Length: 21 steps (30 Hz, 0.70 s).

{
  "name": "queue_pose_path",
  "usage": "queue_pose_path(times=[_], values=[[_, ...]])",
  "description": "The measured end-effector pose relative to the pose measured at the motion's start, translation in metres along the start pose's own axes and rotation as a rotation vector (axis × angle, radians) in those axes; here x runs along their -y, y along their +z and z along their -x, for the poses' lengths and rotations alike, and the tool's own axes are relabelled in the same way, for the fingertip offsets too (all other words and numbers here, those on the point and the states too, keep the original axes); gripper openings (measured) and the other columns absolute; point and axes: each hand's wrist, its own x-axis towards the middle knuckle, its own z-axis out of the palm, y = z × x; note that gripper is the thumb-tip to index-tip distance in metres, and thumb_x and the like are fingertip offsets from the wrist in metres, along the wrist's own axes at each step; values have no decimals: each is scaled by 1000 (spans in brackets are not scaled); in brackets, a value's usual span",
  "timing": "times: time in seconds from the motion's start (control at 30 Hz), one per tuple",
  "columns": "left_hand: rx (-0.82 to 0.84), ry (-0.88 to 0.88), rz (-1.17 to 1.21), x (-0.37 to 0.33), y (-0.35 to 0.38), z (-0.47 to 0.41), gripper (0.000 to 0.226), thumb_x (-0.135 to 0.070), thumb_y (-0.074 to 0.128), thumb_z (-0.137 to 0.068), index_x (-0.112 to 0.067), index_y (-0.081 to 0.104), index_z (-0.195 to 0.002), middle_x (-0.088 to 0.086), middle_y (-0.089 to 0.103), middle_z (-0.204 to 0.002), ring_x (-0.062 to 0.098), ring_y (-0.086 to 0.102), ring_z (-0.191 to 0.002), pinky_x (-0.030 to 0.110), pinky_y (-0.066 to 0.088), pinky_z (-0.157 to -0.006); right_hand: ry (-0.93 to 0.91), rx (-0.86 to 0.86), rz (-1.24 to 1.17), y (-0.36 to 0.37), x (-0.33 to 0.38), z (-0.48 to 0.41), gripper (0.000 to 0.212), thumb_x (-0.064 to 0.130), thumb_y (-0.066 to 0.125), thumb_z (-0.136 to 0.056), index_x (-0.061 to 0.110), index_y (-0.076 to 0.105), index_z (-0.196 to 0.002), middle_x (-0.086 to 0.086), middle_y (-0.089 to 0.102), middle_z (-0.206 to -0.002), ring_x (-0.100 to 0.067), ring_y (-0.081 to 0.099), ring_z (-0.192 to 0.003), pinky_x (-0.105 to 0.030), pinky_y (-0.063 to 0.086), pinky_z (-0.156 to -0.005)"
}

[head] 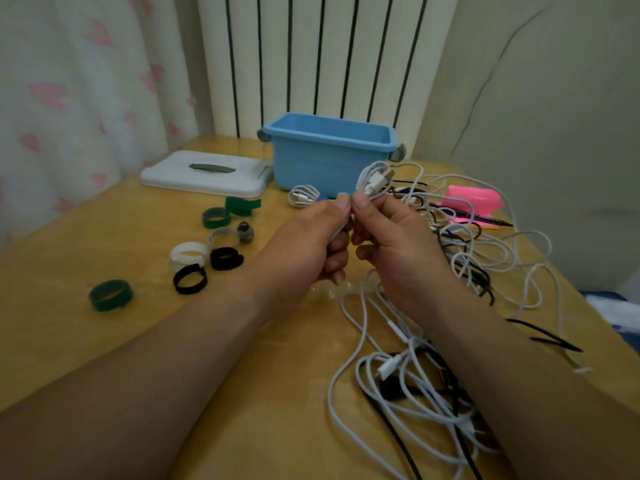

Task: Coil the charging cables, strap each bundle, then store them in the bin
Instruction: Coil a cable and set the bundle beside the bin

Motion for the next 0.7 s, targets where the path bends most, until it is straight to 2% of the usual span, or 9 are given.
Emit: queue_pose_path(times=[0.1, 0.2, 0.27, 0.33, 0.37, 0.43, 0.5, 0.53, 0.7], values=[[-63, 12, -154, -1, 5, 0, 39, -45, 41, -115, -15, 60, -100, 5, 56, -78, 20, 56, -66, 37, 59, -62, 35, 44, -31, -4, 0, 0, 20, 36, 70, -99, 16, 74, -103, -11, 74, -97, -27, 66, -86, -39, 50, -71], [-257, 33, -291, 6, 0, -8, 35, -41, 43, -114, -15, 66, -111, 7, 70, -103, 26, 68, -92, 54, 61, -90, 23, -41, 43, -7, 12, -8, 24, 30, 62, -105, 16, 72, -122, -5, 79, -117, -24, 73, -108, -37, 51, -83], [-371, 18, -247, 11, -6, -15, 27, -35, 45, -112, -17, 64, -107, 8, 69, -104, 29, 66, -97, 60, 57, -93, 52, -112, 91, -8, 32, -19, 20, 24, 60, -107, 13, 71, -119, -6, 80, -112, -20, 74, -103, -31, 54, -81], [-470, -3, -174, 13, -11, -19, 22, -34, 44, -110, -21, 61, -104, 6, 69, -102, 29, 65, -94, 59, 58, -91, 116, -96, 173, -9, 54, -33, 16, 22, 60, -107, 13, 71, -112, -10, 80, -109, -17, 76, -91, -28, 57, -76], [-510, -7, -134, 13, -12, -20, 21, -34, 44, -110, -22, 60, -104, 5, 68, -102, 28, 65, -92, 58, 58, -91, 134, -69, 259, -8, 62, -40, 15, 23, 61, -106, 14, 72, -110, -11, 80, -109, -16, 76, -88, -30, 58, -78], [-577, -12, -80, 12, -13, -21, 20, -38, 42, -107, -27, 59, -104, 2, 68, -101, 26, 65, -93, 58, 59, -93, 52, 5, 709, -5, 66, -55, 16, 30, 66, -104, 18, 75, -107, -8, 80, -102, -18, 75, -89, -39, 59, -85], [-629, -26, -52, 13, -15, -21, 23, -45, 40, -102, -29, 58, -103, 1, 68, -102, 28, 66, -95, 58, 58, -94, -49, 71, 1220, 8, 55, -64, 19, 39, 68, -100, 20, 71, -105, -2, 75, -92, -20, 71, -85, -38, 56, -77], [-644, -32, -35, 13, -17, -21, 23, -45, 41, -102, -29, 57, -103, 1, 68, -103, 28, 66, -96, 58, 58, -94, -81, 101, 1367, 17, 46, -66, 21, 43, 68, -99, 22, 66, -102, 0, 72, -90, -20, 68, -83, -36, 54, -72], [-702, -9, -29, 14, -25, -26, 16, -29, 45, -110, -23, 58, -103, 1, 66, -103, 18, 61, -92, 40, 47, -78, -262, 358, 1620, 57, -8, -88, 10, 37, 62, -96, 31, 58, -104, 5, 68, -100, -24, 67, -92, -42, 57, -76]])
